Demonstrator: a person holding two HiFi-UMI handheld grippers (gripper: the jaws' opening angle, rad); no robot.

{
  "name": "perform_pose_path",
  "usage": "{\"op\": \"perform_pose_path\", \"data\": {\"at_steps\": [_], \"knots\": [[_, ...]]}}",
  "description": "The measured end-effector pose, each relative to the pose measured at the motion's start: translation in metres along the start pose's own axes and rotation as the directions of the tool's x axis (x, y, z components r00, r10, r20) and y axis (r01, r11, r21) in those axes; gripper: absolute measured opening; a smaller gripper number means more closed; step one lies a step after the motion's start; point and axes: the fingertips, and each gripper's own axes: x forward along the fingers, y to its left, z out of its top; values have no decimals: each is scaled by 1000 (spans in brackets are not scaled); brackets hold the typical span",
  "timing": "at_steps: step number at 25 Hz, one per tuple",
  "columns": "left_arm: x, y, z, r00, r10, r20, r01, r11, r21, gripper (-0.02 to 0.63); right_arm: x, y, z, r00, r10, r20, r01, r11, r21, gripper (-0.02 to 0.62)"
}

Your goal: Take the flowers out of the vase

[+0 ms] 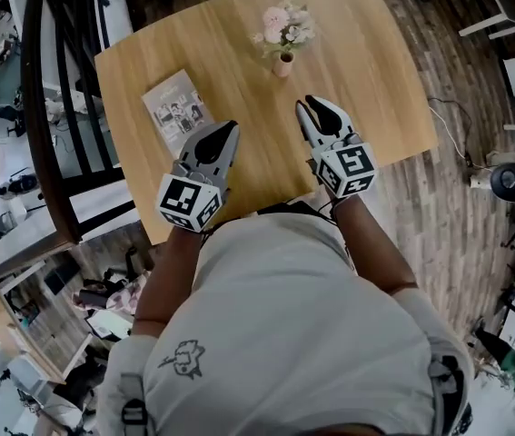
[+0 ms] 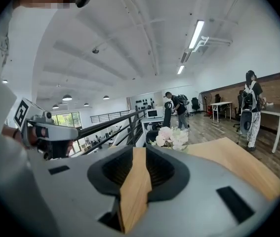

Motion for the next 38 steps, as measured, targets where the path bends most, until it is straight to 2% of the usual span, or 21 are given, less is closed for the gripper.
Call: {"op": "perform_pose_path", "data": {"at_steps": [10,20,25,32,38], "knots": [[57,14,-19,998,54,-33,-55,998,-35,5,58,-55,-52,989,75,-131,-71,997,33,146],[104,34,-35,997,65,-49,-67,997,-37,5,124,-99,-78,980,72,-187,-68,997,25,183],[116,46,-48,995,75,-70,-78,996,-42,5,145,-112,-95,975,67,-212,-58,997,46,195],[123,57,-56,993,92,-79,-97,994,-60,5,172,-116,-114,962,59,-266,-60,998,3,219],[126,56,-59,992,94,-85,-100,993,-68,5,184,-123,-115,963,49,-267,-50,999,2,218]]}}
